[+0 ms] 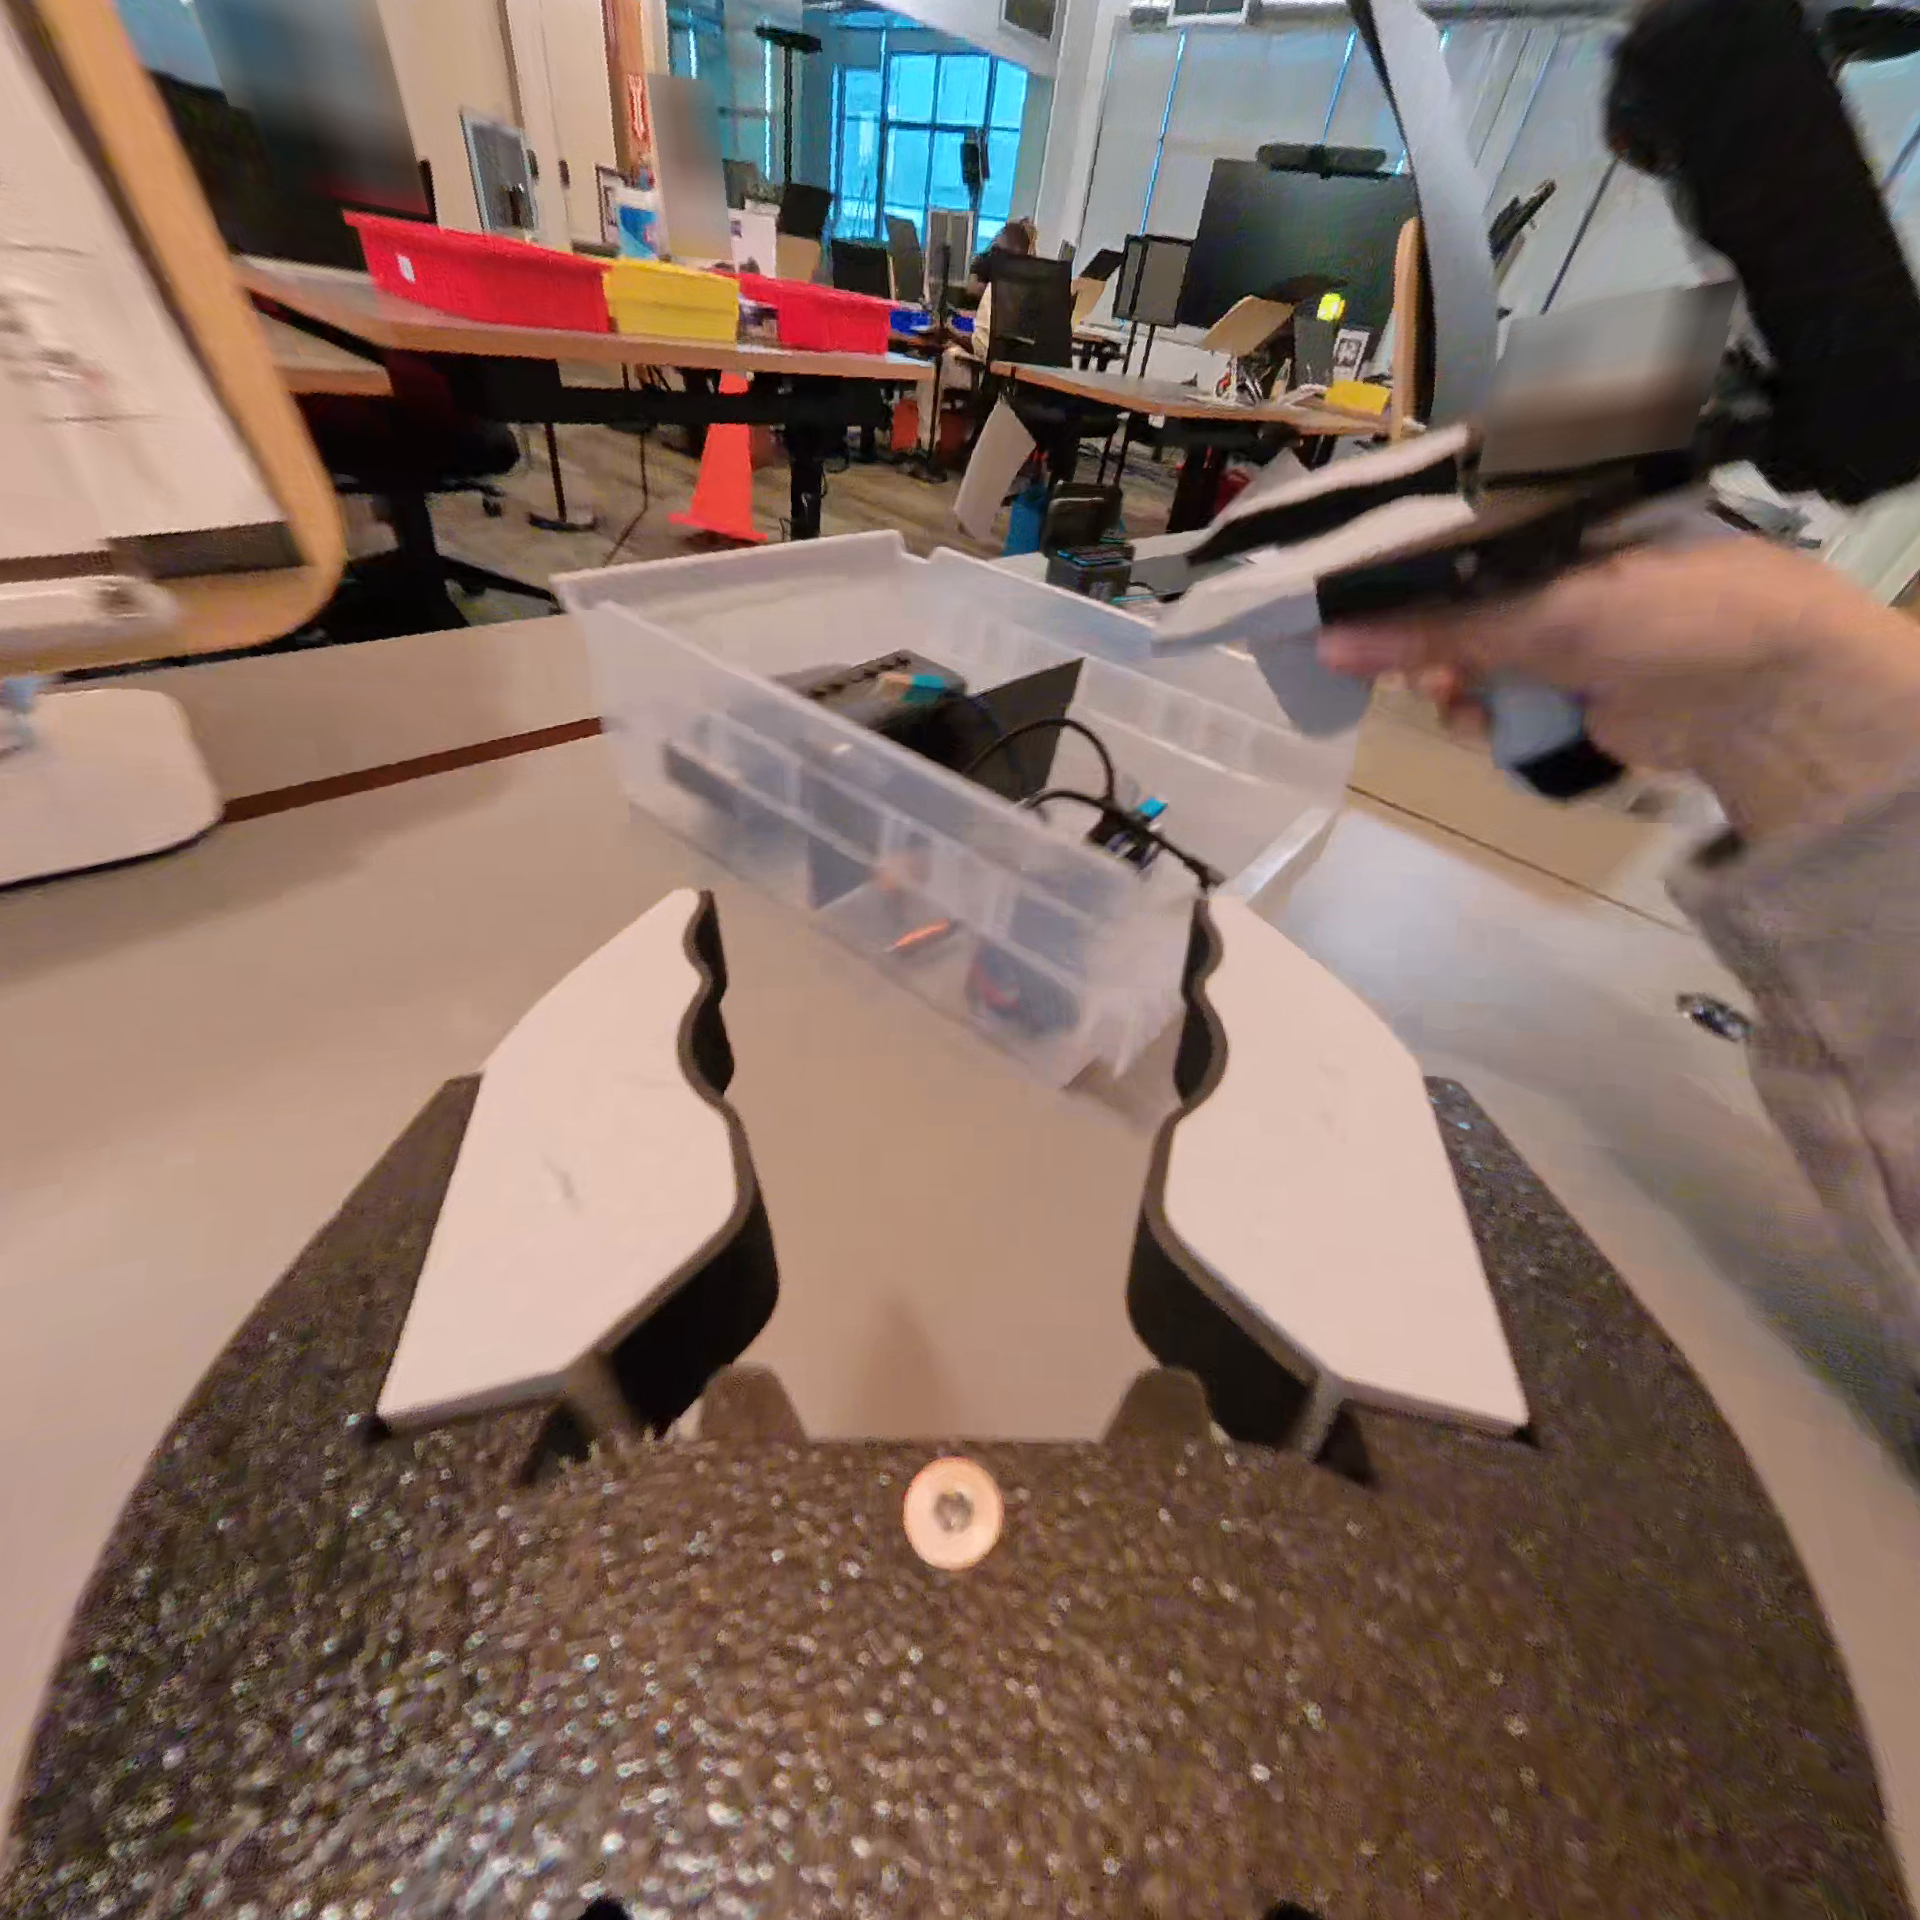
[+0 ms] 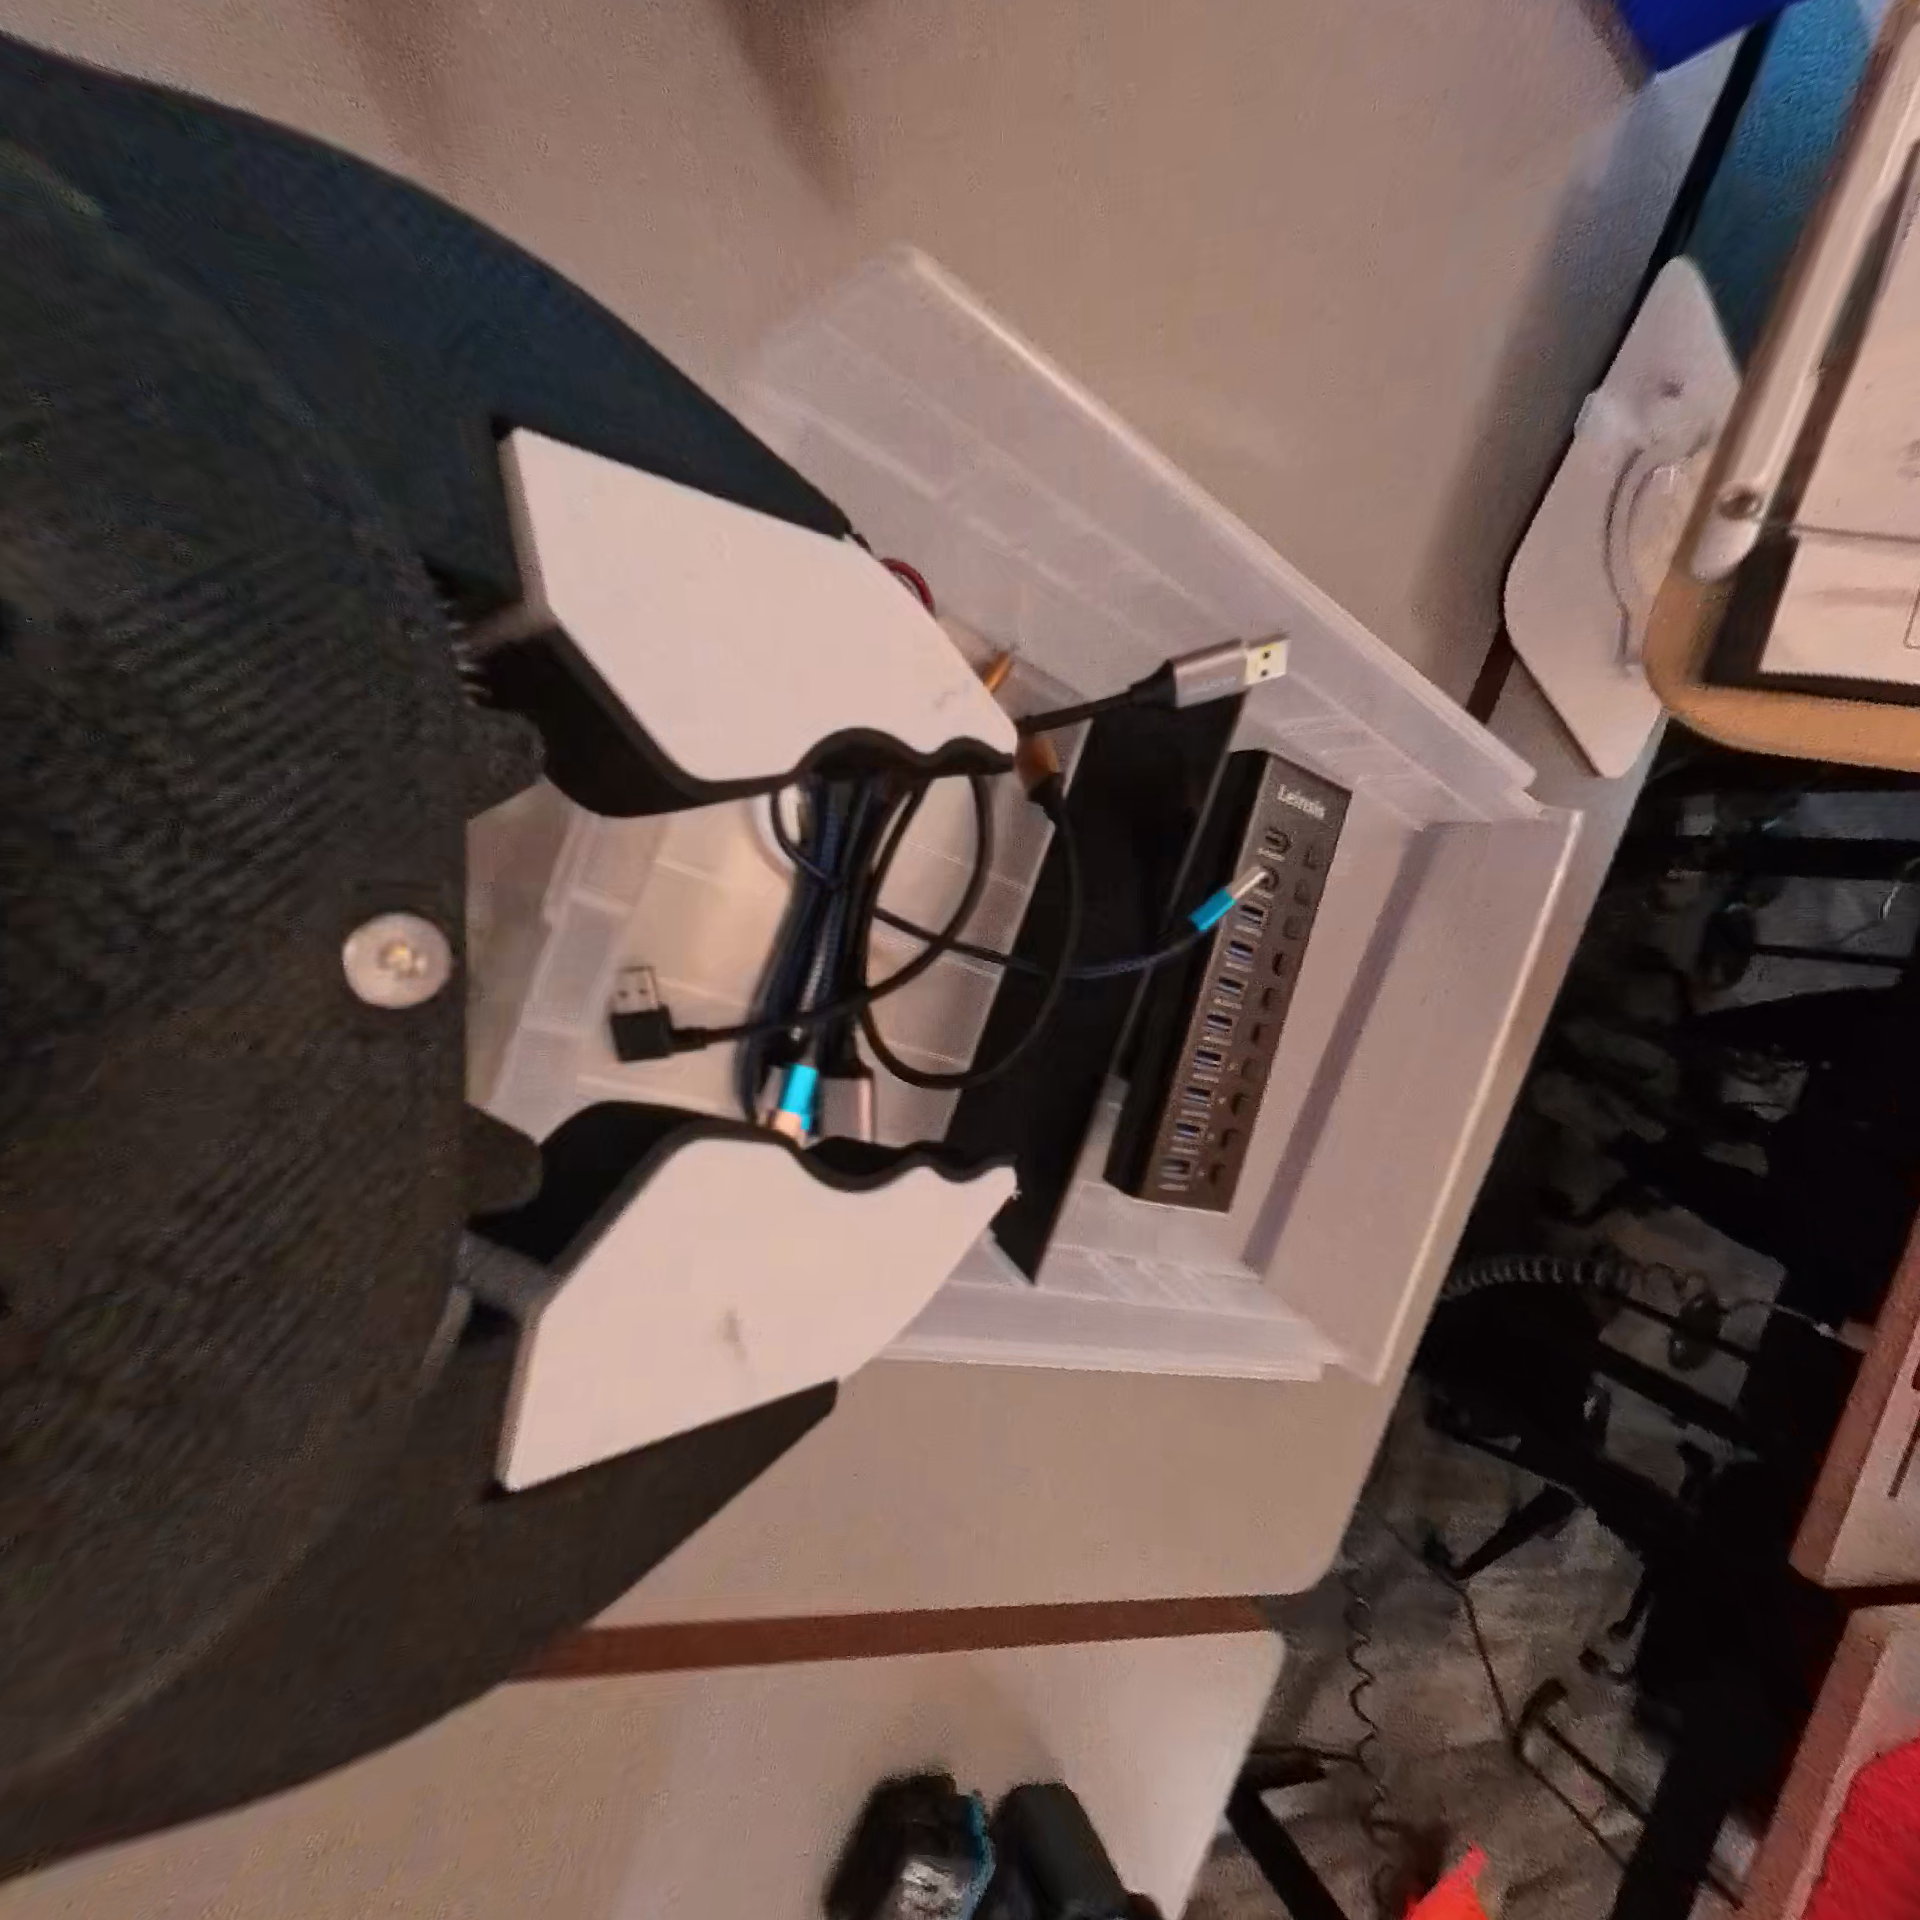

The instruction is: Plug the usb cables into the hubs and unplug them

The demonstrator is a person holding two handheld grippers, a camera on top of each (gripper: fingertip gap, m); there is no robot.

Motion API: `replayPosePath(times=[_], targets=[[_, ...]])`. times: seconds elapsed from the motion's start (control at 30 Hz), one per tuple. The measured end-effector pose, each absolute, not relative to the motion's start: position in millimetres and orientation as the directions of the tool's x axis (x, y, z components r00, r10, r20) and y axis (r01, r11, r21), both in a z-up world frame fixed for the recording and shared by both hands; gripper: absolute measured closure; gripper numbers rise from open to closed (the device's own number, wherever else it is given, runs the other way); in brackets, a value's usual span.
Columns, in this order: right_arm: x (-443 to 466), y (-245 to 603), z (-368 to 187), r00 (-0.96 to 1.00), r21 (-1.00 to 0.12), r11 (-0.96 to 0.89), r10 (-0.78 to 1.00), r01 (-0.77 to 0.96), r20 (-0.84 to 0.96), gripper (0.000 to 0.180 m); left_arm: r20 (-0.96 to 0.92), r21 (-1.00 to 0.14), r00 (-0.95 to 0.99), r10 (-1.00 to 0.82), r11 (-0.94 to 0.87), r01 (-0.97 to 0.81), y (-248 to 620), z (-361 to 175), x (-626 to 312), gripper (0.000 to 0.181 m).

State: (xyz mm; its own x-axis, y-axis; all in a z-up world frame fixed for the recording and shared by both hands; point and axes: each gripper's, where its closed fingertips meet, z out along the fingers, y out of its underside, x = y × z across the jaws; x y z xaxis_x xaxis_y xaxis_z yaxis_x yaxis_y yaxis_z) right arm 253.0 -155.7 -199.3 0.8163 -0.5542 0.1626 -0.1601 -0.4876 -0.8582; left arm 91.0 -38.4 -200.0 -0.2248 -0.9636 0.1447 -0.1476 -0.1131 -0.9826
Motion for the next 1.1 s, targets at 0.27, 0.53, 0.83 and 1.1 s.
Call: replayPosePath(times=[0.27,0.53,0.83,1.1], targets=[[232.2,-210.0,-207.7,0.718,-0.887,-0.42,-0.676,-0.192,0.164,0.099,0.021,-0.892,0.03,-0.999,-0.033,-0.451,-73.7,-256.7,178.7,0.09],[220.4,-207.8,-199.8,0.761,-0.911,-0.388,-0.632,-0.144,0.149,0.103,-0.152,-0.86,0.026,-0.988,0.119,-0.496,-32.3,-261.0,190.4,0.163],[166.1,-141.7,-174.9,0.897,-0.95,-0.303,-0.437,-0.08,0.064,0.084,-0.152,-0.861,-0.024,-0.988,0.144,-0.487,54.3,-261.8,105.2,0.174],[31.2,10.7,-146.9,0.989,-0.955,-0.265,0.018,-0.134,-0.144,0.073,-0.187,-0.904,0.164,-0.969,0.105,-0.414,83.0,-257.9,-24.1,0.174]])
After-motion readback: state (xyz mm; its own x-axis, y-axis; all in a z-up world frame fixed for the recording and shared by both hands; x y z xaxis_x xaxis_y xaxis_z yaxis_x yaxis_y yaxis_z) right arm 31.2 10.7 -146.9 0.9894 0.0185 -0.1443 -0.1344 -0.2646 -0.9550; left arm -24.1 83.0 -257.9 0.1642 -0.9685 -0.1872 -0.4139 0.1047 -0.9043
